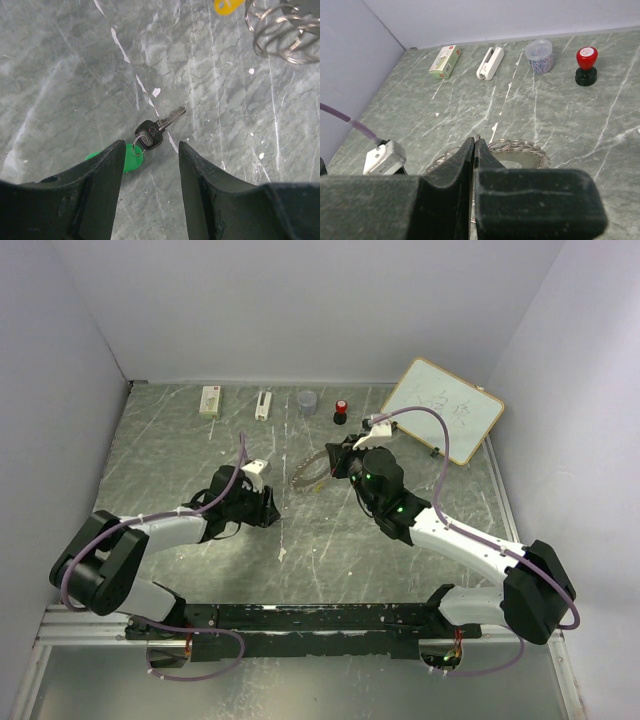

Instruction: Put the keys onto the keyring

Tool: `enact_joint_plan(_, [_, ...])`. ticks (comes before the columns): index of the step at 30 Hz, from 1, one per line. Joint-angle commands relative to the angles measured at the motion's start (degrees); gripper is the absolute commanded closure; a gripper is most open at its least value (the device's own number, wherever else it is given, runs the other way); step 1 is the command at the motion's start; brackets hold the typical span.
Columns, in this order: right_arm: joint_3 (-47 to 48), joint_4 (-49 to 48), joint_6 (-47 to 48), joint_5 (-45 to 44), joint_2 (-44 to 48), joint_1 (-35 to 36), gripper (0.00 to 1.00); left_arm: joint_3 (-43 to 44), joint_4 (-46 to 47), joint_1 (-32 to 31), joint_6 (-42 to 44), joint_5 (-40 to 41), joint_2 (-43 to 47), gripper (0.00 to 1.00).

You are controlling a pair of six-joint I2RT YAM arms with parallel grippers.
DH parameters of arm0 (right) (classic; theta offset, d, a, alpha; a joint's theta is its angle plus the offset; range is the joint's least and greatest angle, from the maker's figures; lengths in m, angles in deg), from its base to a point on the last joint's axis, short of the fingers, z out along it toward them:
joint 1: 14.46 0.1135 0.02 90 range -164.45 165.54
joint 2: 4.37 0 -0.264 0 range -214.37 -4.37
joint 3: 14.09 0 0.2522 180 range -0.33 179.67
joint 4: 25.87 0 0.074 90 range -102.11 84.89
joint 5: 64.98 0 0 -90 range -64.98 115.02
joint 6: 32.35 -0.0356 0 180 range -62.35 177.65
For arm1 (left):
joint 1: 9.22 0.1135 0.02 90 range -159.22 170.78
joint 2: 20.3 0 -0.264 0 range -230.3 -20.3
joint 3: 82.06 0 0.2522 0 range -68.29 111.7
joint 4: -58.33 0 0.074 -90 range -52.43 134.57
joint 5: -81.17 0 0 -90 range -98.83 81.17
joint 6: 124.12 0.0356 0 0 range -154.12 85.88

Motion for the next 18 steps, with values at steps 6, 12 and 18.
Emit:
enact_joint_plan(6, [0.3, -2.4, 0.4, 0.3, 0.8, -0.6, 1.0, 2.1, 0.1, 0.3, 1.8, -1.7, -2.6, 0.45])
enact_joint_plan(12, [0.5, -2.6, 0.3, 0.7, 0.3, -0.8, 1.0, 2.3, 0.2, 0.4, 2.3, -1.6, -3.6, 0.47])
enact_joint_plan(18, [0.5, -2.6, 0.3, 1.0, 0.0, -1.0, 1.0, 2.7, 0.1, 0.4, 2.7, -1.8, -4.4, 0.56])
